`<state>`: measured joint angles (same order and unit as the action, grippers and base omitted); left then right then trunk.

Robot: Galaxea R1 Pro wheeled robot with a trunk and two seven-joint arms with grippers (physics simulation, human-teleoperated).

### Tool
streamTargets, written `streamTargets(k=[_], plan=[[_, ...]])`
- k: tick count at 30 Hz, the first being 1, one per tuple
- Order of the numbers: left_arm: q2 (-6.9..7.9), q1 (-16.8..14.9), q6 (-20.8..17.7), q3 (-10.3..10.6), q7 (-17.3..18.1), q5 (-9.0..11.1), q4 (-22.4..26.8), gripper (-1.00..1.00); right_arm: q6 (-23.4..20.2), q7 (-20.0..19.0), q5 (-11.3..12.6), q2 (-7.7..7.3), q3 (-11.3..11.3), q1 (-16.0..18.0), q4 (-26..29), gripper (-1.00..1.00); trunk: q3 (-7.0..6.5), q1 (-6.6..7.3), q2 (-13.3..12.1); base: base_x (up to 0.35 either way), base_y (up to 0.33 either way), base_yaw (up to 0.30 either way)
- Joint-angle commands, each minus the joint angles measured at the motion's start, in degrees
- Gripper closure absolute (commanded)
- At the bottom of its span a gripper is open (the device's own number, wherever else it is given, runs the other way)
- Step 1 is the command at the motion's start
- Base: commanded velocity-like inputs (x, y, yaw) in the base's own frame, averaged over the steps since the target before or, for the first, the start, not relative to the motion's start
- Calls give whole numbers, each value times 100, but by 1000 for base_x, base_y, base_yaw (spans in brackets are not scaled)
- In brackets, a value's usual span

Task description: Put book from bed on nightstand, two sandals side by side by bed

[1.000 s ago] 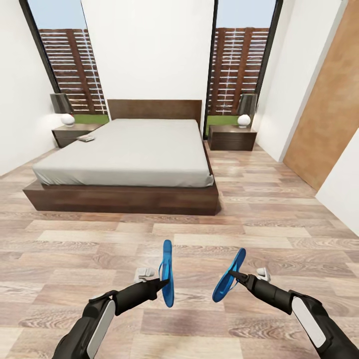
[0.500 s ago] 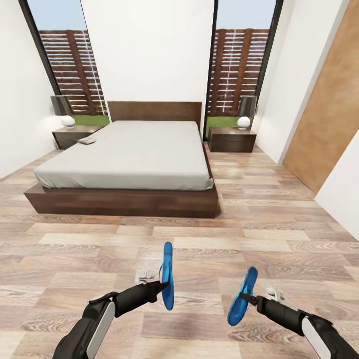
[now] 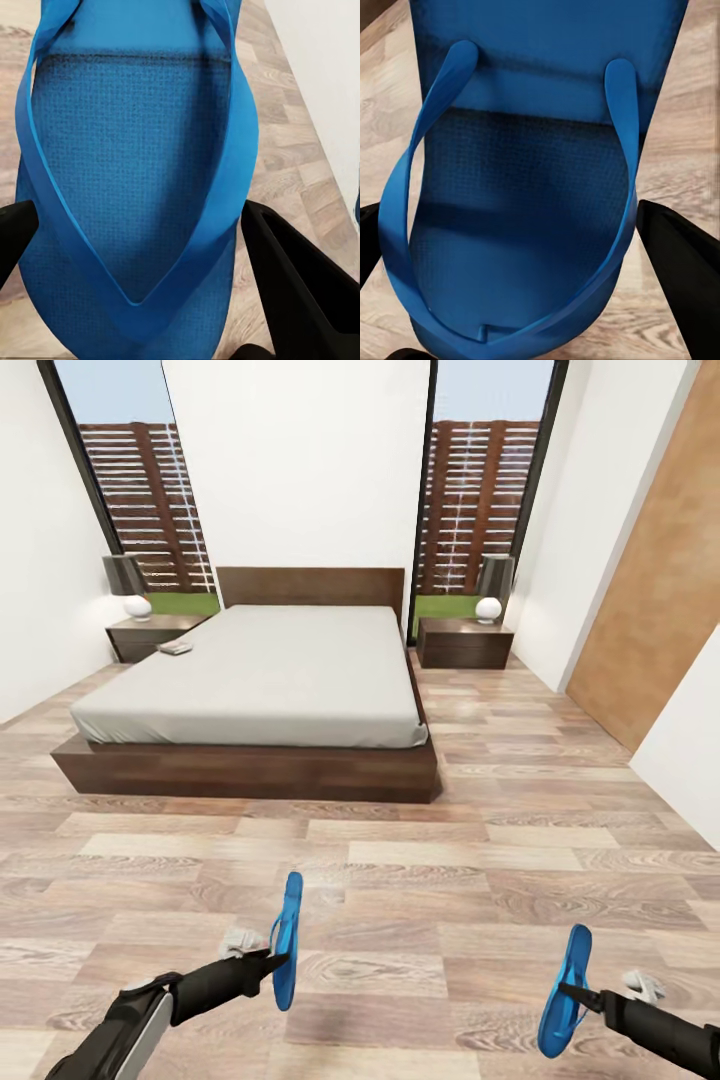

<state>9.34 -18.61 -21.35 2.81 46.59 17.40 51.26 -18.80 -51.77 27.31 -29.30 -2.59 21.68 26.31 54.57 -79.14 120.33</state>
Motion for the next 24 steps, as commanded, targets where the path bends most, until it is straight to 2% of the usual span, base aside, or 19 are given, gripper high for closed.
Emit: streamTargets(k=[1,4,5,9,10,13,24], plan=[[22,-3,215,13,21,64,-312,100,-5,-53,37,-7,-5,-2,-7,100,-14,24,-40,0,0,0],[18,-3,741,22,38,45,-829,100,71,-154,30,-13,-5,-8,-4,100,-68,89,-160,0,0,0],[6,-3,910,24,41,39,-976,100,233,-177,24,-14,-5,-20,-23,100,-86,111,-200,0,0,0],[-1,-3,1017,30,41,39,-1129,100,973,-186,25,-14,-5,-36,-415,100,-157,199,-360,0,0,0],[-2,-3,1034,32,45,41,-1175,100,1272,-193,34,-14,-5,-39,-612,100,-175,221,-401,0,0,0],[-8,-3,1048,41,52,44,-1221,100,1586,-192,26,10,0,-40,-830,100,-229,287,-521,0,0,0],[-236,-3,1054,55,11,27,-1389,100,1703,-142,-12,38,4,-41,-916,100,-427,529,-962,0,0,0]])
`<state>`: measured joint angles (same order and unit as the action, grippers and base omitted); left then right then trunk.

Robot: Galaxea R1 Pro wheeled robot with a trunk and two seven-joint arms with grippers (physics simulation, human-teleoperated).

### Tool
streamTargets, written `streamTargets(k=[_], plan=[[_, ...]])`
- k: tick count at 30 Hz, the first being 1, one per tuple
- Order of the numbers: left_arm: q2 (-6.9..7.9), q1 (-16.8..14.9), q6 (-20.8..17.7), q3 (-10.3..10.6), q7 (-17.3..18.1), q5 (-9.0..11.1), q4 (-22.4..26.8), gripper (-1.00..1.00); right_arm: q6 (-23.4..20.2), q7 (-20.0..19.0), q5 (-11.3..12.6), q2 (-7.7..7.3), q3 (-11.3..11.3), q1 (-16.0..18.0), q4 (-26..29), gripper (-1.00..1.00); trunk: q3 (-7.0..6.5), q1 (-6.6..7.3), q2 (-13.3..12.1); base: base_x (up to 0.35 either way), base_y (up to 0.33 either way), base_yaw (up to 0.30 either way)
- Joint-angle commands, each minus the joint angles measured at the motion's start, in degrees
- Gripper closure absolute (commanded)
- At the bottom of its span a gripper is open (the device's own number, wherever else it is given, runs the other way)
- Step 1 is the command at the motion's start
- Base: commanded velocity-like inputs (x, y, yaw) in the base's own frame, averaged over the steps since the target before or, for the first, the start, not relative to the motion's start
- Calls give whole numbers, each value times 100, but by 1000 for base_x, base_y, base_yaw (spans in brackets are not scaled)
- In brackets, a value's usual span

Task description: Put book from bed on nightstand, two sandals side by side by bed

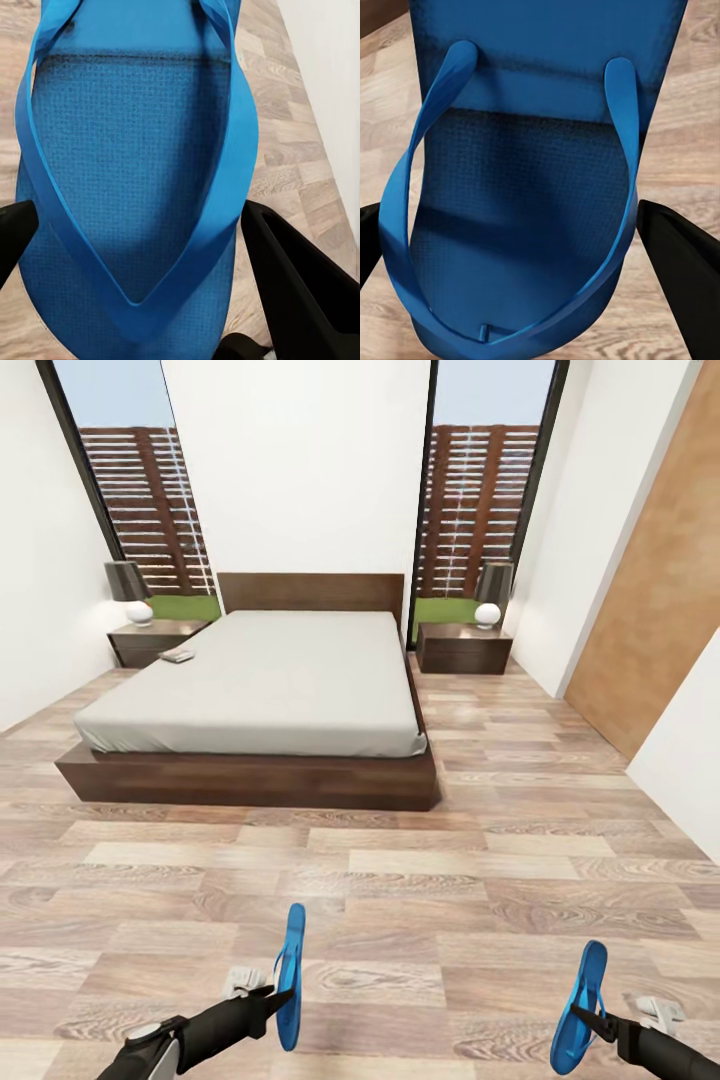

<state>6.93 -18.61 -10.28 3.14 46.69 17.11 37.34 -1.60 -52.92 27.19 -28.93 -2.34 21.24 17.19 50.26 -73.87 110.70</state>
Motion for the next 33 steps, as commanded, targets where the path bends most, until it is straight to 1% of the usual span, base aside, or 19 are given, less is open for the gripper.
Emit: streamTargets(k=[1,5,16,18,20,24,27,33], plan=[[-18,-2,-53,22,-3,56,-1,100,-17,-27,-2,1,-21,3,-5,100,-14,23,-40,0,0,0],[-62,-2,-53,20,-10,55,-7,100,-16,-26,-3,1,-21,3,-5,100,-86,111,-200,0,0,0],[-69,-2,-60,26,24,55,-7,100,-16,-28,-4,2,-21,3,-5,100,-283,353,-641,0,0,0],[-135,-2,-61,48,7,57,-13,100,-17,-26,-3,2,-21,3,-5,100,-319,397,-721,0,0,0],[-158,-2,-61,58,2,56,-15,100,-16,-26,-2,2,-21,3,-5,100,-355,441,-802,0,0,0],[-191,4,-55,89,-1,50,-13,100,-16,-26,-3,1,-21,3,-5,100,-355,441,-802,0,0,0],[-233,7,-53,171,-2,55,-16,100,-16,-32,-4,1,-21,3,1,100,-355,441,-802,0,0,0],[-236,7,-53,178,-11,55,-16,100,-16,-26,-4,2,-21,3,-5,100,-355,441,-802,0,0,0]])
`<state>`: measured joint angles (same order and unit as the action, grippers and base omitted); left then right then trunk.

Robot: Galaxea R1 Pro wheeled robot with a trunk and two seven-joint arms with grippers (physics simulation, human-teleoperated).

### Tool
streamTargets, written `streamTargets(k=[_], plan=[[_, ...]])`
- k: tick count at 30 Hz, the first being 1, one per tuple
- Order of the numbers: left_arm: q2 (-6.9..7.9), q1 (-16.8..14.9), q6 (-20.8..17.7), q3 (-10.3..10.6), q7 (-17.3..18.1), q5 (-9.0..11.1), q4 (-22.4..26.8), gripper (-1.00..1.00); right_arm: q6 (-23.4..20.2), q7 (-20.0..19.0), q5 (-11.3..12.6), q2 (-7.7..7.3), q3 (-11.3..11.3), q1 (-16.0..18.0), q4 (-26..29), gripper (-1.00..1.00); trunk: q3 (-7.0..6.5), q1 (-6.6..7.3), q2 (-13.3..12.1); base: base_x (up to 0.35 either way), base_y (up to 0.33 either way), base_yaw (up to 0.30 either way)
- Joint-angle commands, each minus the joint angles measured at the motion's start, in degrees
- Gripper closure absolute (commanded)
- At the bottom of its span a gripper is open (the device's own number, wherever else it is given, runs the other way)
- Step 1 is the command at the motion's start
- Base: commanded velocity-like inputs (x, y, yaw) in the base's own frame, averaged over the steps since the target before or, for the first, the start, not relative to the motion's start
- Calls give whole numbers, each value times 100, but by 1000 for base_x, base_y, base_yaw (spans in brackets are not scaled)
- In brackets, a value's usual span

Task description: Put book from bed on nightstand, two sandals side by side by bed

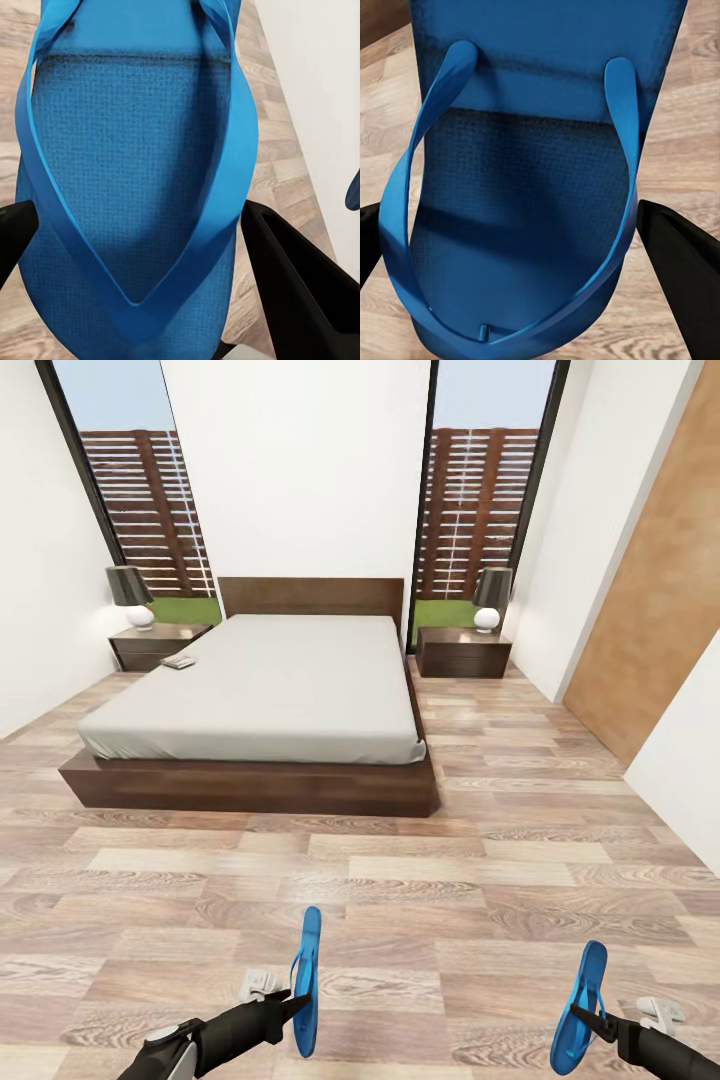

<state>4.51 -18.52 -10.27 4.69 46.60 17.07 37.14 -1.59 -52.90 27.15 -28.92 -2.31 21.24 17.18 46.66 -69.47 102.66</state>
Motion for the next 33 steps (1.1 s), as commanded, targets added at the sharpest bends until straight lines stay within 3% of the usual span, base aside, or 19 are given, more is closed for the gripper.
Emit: streamTargets(k=[1,17,33], plan=[[6,-2,-54,23,-2,60,4,100,-17,-28,1,1,-24,3,-4,100,5,1,2,0,0,0],[-16,-2,-37,23,-8,48,-196,100,-26,-20,1,0,-9,3,-2,100,-3,1,2,0,0,-1],[-29,-2,61,23,-5,42,-268,100,-19,-19,1,7,2,3,-4,100,-48,1,2,13,-8,-154]])
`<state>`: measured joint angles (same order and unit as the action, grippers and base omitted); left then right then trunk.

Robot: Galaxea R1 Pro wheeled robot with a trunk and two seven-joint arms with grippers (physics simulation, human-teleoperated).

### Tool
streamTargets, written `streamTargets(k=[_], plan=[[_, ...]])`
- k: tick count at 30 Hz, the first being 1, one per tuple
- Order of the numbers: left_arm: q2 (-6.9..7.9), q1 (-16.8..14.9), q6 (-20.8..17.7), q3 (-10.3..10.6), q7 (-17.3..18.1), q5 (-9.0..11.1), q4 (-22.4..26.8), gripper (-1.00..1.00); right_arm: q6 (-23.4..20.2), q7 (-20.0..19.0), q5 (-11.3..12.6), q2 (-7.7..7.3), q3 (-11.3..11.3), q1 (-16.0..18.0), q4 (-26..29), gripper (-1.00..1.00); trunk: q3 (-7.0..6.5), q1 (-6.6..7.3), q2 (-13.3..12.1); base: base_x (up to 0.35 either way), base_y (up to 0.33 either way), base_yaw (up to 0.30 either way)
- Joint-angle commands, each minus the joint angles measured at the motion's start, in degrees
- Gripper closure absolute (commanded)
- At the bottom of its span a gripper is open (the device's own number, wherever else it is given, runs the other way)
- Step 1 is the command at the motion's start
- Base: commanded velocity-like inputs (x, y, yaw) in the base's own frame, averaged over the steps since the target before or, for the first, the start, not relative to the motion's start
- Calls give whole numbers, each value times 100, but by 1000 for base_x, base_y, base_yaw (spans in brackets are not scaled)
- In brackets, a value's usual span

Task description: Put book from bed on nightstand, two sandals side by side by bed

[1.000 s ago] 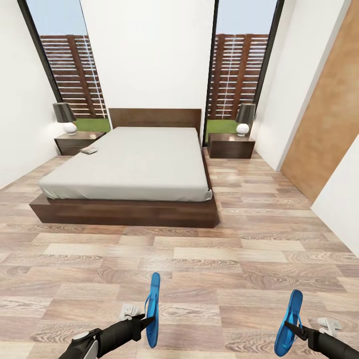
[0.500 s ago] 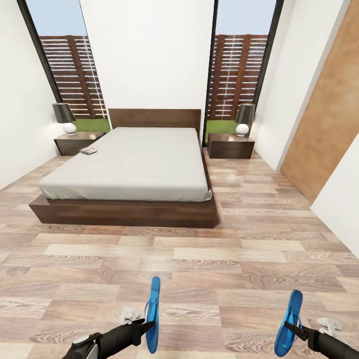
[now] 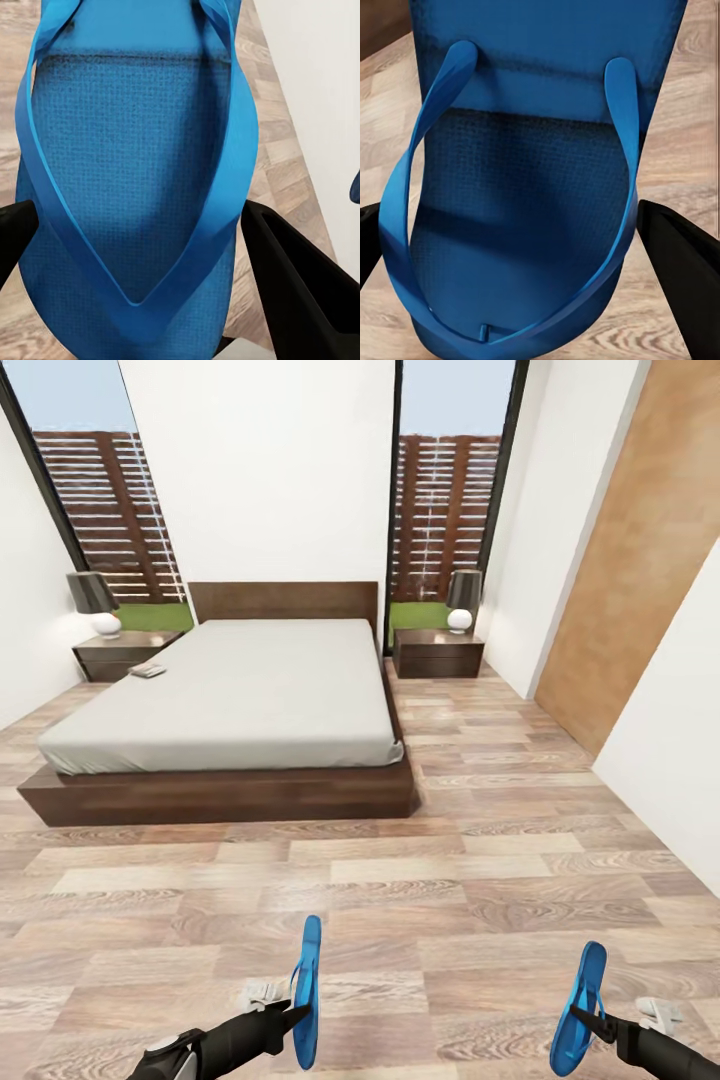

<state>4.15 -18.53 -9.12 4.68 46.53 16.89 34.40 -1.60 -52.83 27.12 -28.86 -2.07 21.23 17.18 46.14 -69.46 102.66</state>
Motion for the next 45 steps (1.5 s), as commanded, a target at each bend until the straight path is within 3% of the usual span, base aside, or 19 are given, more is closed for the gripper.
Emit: streamTargets(k=[1,16,45], plan=[[6,-2,-54,26,0,60,5,100,-17,-26,4,2,-22,4,-4,100,5,-1,2,148,-111,-12],[-2,-2,-54,42,-2,60,5,100,-21,-33,4,3,-21,4,-4,100,4,-1,2,115,-133,-27],[-2,-2,-19,42,-12,63,-47,100,-22,-35,-5,3,-21,4,-4,100,4,-1,2,1,-1,-277]])
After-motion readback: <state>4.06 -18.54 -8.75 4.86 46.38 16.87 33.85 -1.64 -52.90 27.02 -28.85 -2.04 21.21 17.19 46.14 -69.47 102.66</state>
